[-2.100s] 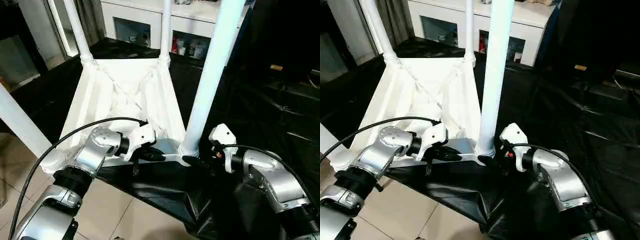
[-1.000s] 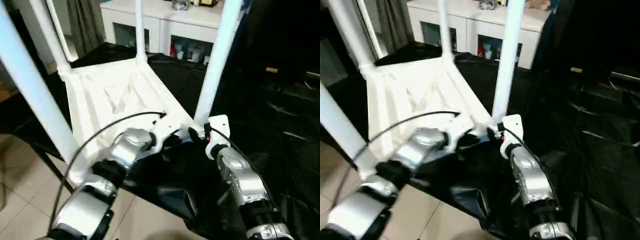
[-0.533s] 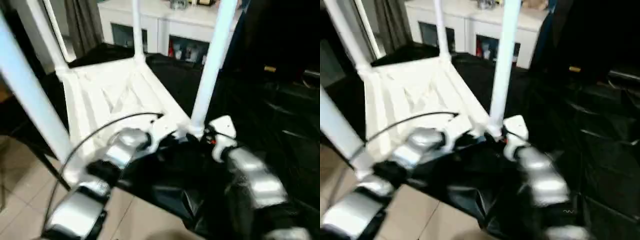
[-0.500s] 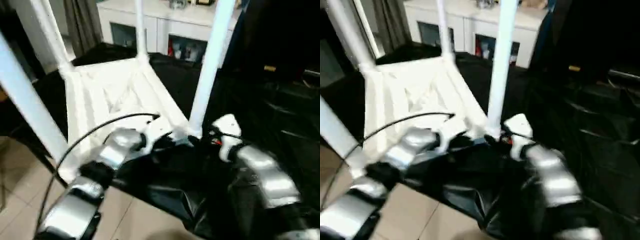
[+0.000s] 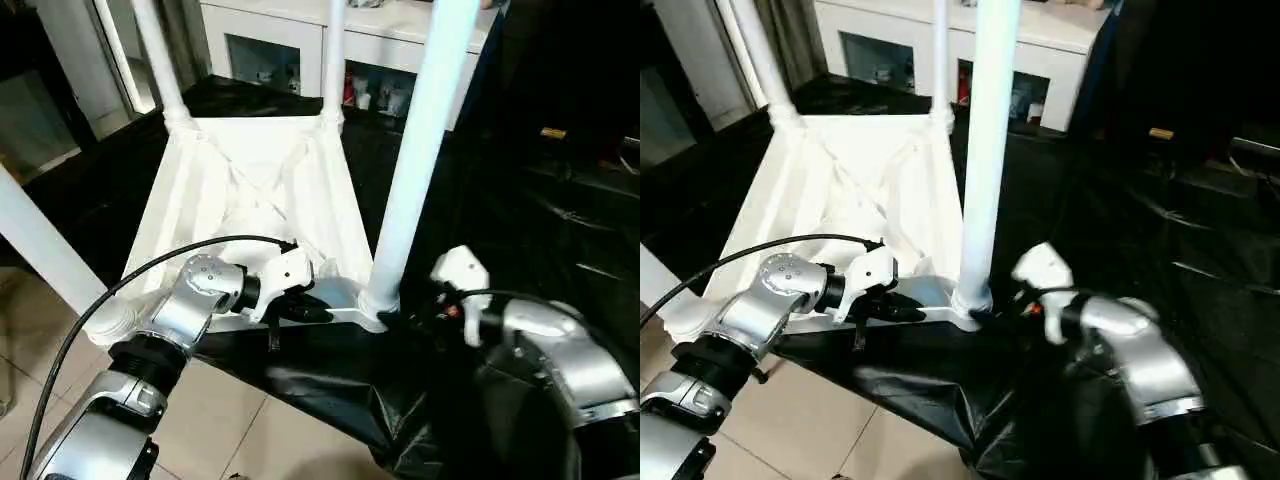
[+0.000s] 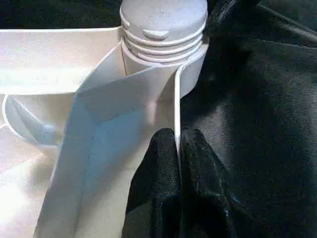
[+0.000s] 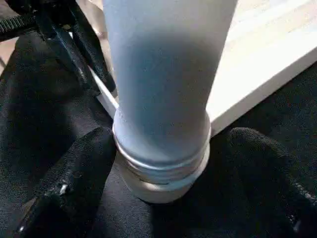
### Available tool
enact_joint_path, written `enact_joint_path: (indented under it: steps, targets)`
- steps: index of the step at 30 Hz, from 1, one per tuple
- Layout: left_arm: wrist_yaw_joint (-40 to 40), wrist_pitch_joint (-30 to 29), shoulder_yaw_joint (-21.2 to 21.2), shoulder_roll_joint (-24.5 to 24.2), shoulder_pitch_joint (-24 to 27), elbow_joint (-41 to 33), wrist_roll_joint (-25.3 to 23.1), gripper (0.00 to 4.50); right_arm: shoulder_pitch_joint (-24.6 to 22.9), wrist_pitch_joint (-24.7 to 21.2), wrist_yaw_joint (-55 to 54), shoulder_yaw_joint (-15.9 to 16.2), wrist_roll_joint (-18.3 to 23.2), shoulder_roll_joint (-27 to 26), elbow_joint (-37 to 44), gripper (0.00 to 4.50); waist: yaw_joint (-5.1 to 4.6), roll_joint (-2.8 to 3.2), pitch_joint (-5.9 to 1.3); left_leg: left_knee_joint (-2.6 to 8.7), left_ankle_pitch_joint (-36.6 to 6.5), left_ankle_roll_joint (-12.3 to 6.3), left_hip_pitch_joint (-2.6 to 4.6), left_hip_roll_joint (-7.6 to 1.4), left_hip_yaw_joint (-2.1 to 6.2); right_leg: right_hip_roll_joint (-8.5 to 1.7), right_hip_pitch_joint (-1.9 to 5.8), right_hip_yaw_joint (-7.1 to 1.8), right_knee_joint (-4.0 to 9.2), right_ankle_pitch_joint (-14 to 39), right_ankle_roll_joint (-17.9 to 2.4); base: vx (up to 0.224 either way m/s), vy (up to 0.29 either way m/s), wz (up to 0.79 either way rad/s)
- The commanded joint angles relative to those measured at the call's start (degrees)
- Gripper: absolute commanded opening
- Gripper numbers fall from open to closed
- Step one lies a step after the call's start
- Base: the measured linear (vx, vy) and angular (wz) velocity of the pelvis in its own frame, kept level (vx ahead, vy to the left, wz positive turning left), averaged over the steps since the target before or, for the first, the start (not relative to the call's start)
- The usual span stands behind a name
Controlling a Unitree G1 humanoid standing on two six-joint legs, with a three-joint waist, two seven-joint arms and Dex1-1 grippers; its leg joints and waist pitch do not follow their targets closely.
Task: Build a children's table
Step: Rotate leg to tighten
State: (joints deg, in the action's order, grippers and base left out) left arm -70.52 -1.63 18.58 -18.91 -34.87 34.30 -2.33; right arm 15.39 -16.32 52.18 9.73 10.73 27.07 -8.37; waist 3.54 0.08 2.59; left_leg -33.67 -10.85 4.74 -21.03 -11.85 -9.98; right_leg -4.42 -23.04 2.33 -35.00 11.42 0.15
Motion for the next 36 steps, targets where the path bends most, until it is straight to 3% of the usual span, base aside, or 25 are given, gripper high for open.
enact_joint_path:
  steps: [1,11,26,36]
  targets:
    - [-1.8,-0.4,0.9,1.1,0.8,-2.3,2.5,0.00,0.7,-1.0,0.8,0.6,0.1,0.0,-0.1,3.98,-0.08,-0.82,-3.49,3.45,-6.6,-4.84,0.40,-1.14,-0.28,-2.86,3.26,-1.99,3.30,1.5,-15.0,0.000,0.000,0.00]
    - [-1.8,-0.7,0.7,1.1,1.0,-2.3,2.1,0.00,1.9,-1.0,0.6,0.9,1.2,-2.3,-0.9,3.98,-0.02,-0.79,-3.62,3.32,-5.4,-4.63,0.36,-1.02,-0.27,-2.81,3.34,-1.98,3.05,0.1,-14.9,0.000,0.000,0.00]
    - [-1.8,-1.3,0.6,0.9,1.4,-2.6,1.6,0.00,1.4,-0.9,0.9,0.7,1.4,-3.1,-1.6,2.78,0.04,-0.74,-3.77,3.14,-4.9,-4.92,0.35,-0.94,-0.26,-2.80,3.47,-1.95,2.87,-0.7,-15.1,0.000,0.000,0.00]
    - [-1.1,-2.3,0.5,0.8,2.1,-2.8,1.5,0.00,-0.2,-1.4,-1.8,-0.2,1.9,-5.3,-1.9,2.71,-0.03,-0.53,-3.68,3.19,-5.8,-4.41,0.43,-0.93,-0.27,-2.76,3.38,-1.96,2.98,0.0,-15.2,0.000,0.000,0.00]
